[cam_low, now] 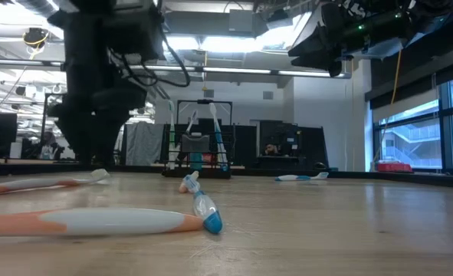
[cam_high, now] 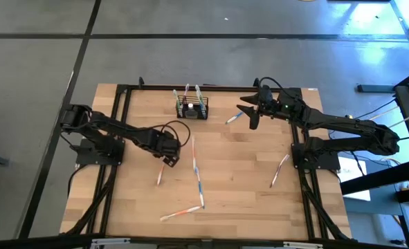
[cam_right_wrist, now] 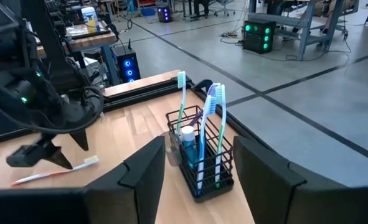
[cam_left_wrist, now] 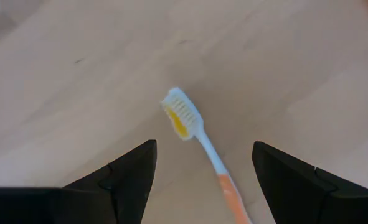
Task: Pick & Place toothbrushing station
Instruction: Put the top left orange toothbrush into the black wire organizer
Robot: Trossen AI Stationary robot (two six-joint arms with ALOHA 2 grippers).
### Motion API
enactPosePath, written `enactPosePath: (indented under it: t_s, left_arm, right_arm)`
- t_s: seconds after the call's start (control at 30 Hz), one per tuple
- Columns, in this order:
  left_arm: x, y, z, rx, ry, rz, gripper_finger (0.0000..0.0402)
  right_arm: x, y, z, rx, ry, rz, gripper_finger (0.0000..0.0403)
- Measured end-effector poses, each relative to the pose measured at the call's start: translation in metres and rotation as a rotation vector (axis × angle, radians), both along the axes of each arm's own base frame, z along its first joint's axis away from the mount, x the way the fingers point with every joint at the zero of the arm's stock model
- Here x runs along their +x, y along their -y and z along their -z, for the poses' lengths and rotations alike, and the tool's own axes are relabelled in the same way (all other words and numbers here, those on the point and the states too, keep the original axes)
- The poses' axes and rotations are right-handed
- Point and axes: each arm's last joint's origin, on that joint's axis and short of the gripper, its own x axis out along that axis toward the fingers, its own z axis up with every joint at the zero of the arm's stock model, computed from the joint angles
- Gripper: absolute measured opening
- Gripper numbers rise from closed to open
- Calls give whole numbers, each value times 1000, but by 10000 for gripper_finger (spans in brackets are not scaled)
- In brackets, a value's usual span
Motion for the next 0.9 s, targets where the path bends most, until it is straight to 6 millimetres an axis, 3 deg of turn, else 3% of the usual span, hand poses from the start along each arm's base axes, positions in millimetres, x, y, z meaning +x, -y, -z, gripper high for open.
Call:
enactPosePath:
  t_s: [0.5,0.9]
  left_arm:
    - [-9,-17,27,-21,71,-128,259]
    - [-18,-19,35,2,45,-174,164]
  right_arm:
    - [3,-8,0,-16,-2,-40,192]
    - [3,-9,0,-8,1,-43,191]
